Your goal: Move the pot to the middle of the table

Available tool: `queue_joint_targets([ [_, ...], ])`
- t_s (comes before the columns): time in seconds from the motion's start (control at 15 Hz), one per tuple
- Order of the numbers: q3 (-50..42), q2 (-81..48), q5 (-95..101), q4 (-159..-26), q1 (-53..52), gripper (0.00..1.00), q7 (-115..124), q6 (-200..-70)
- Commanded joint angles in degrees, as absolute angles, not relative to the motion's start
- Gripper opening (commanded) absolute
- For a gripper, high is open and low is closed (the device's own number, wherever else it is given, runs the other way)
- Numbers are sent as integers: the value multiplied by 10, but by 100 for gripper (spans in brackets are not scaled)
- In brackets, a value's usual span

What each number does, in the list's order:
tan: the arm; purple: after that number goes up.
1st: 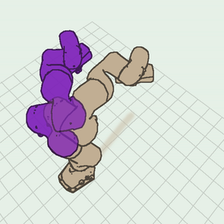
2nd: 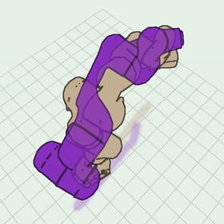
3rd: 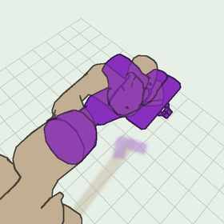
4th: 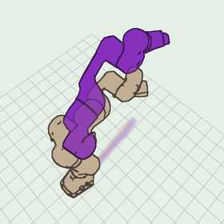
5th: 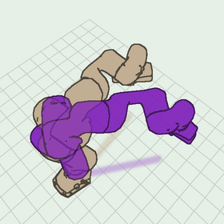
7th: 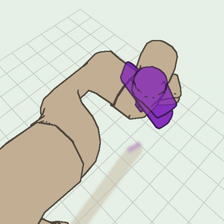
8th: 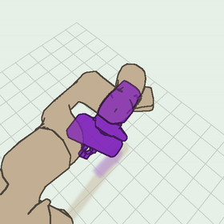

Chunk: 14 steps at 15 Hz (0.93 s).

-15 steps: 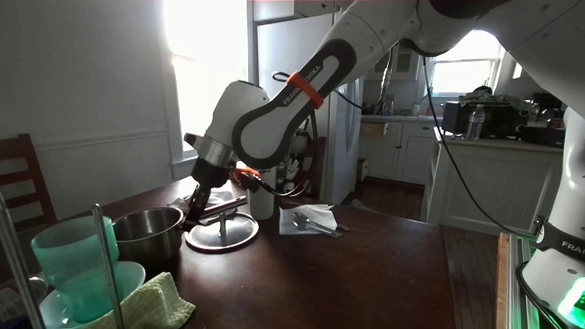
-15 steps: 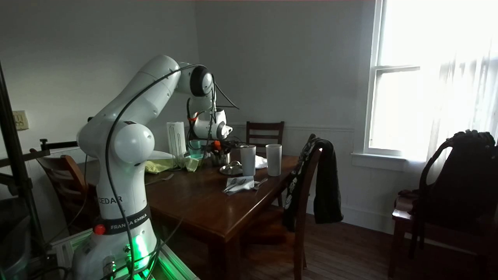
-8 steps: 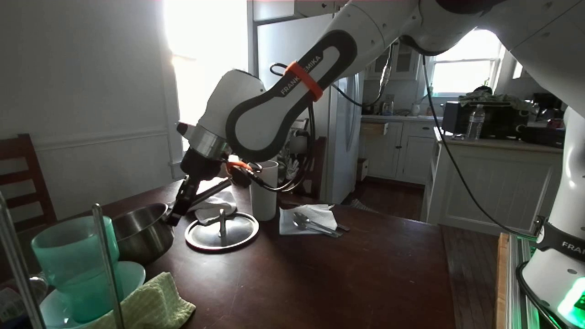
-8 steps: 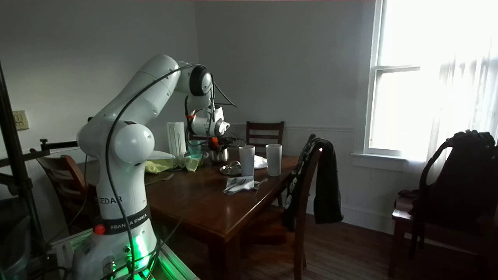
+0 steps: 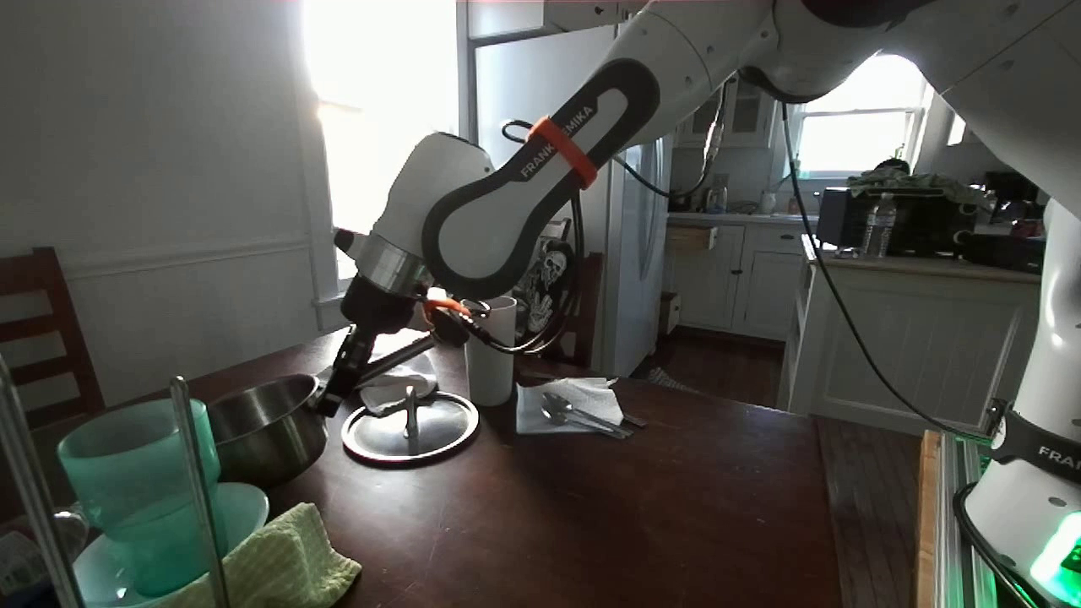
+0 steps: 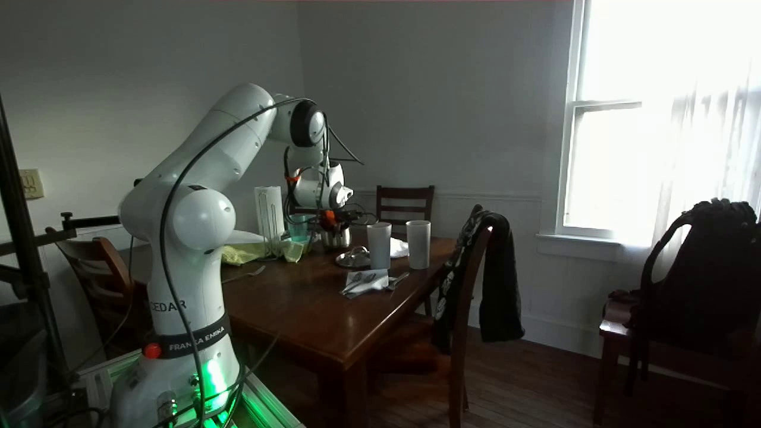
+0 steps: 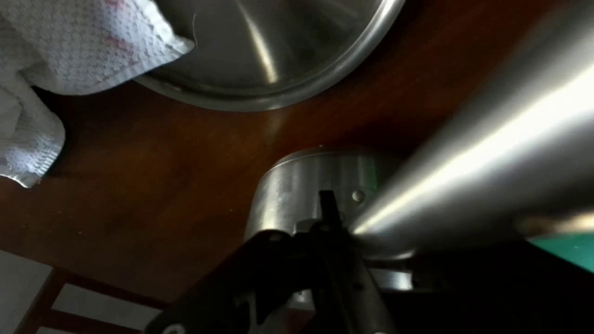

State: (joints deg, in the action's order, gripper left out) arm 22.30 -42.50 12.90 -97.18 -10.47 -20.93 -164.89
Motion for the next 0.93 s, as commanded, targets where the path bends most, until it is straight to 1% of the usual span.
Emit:
queue_joint_targets([
  [0.0, 232, -406, 106, -1007, -87, 8, -217, -1665],
  [0.87, 252, -386, 96, -1098, -52, 8, -217, -1701],
])
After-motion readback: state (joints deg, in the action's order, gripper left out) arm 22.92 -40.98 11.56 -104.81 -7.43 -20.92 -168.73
